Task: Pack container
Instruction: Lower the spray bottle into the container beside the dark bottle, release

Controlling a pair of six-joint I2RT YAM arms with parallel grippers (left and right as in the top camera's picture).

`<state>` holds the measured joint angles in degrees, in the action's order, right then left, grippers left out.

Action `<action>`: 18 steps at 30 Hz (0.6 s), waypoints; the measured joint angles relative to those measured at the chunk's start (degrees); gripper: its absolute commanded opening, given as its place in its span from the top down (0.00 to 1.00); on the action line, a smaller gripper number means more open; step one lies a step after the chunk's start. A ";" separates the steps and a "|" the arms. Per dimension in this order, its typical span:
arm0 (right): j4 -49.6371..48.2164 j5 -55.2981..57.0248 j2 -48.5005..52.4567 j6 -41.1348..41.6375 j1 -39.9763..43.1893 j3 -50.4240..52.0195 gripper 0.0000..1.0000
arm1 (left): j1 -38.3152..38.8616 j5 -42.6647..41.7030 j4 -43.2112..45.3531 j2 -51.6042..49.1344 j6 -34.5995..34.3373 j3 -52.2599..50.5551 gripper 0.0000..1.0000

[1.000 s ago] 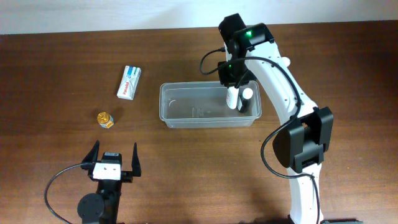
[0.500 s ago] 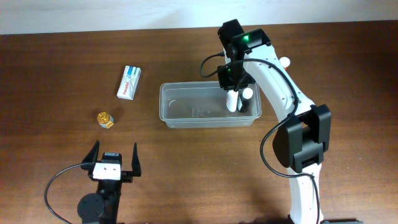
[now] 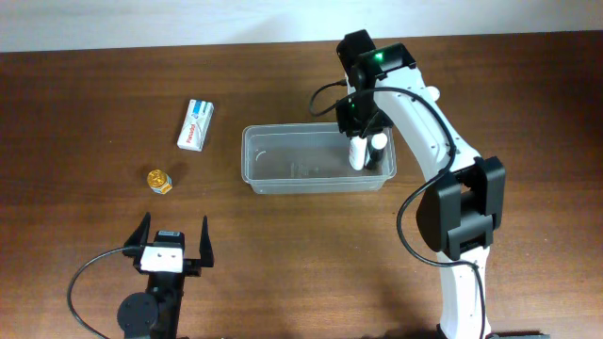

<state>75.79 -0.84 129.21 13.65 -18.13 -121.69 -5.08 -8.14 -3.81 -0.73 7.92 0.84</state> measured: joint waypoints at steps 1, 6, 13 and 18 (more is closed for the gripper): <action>0.02 0.00 0.00 0.00 0.07 0.00 0.73 | 0.00 0.00 -0.02 0.00 0.00 0.00 0.01; 0.04 0.00 -0.02 0.04 0.07 0.00 0.73 | 0.00 -0.02 -0.02 0.00 0.00 0.00 0.01; 0.02 -0.02 0.00 0.04 0.07 0.00 0.68 | 0.00 -0.02 0.00 0.00 0.00 0.00 0.01; 0.04 -0.04 0.00 0.07 0.07 0.00 0.61 | 0.00 0.00 0.00 0.00 0.00 0.00 0.01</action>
<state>75.83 -0.89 129.21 13.72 -18.06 -121.69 -5.08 -8.14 -3.81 -0.73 7.92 0.84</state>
